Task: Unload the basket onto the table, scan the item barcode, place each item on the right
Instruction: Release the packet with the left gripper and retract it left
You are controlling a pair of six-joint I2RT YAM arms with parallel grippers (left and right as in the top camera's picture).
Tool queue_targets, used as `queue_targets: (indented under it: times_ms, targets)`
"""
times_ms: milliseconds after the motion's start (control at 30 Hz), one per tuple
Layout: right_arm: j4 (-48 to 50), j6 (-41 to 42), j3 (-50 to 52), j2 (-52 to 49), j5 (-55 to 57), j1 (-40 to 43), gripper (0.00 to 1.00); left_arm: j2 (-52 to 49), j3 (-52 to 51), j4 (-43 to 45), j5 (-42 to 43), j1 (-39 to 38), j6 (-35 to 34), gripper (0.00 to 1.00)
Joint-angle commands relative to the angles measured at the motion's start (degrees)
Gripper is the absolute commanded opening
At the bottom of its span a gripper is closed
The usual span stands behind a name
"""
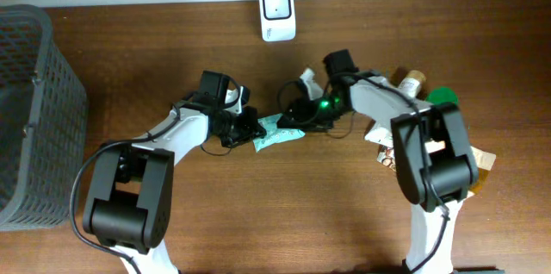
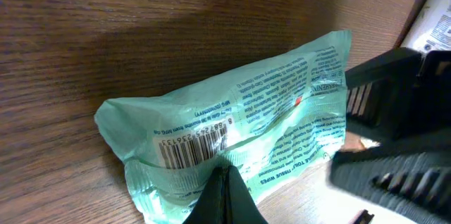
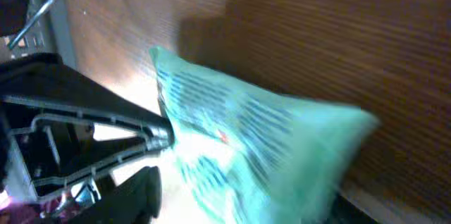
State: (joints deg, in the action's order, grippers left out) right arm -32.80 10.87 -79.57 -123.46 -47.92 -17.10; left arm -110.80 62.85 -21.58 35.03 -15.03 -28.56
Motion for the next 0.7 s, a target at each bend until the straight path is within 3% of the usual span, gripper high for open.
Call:
queue_targets:
  times_ms: [0,267,367,467,567,667]
  targets:
    - [3.4,3.4,0.6,-4.7,-3.3,-2.2,0.52,-3.7,-1.7,-1.2,-4.2,0.0,-0.6,0.00]
    - [9.7,3.5,0.6,-7.2,-9.1,-3.9,0.39,-3.7,-1.7,-1.2,-3.9,0.0,-0.5,0.00]
    - [10.2,3.1,0.5,-7.2,-8.9,-4.3,0.19,-3.7,-1.7,-1.2,-3.9,0.0,-0.5,0.00]
    - [10.2,3.1,0.5,-7.2,-8.9,-4.2,0.11,-3.7,-1.6,-0.9,-3.1,0.0,-0.1,0.00]
    - [9.4,2.9,0.5,-5.7,-8.9,-3.0,0.07,-2.8,0.7,-2.7,-0.3,1.8,5.1,0.00]
    - [7.5,2.0,0.5,0.9,-8.9,0.3,0.04,2.3,7.9,-13.5,-0.3,7.8,12.0,0.00]
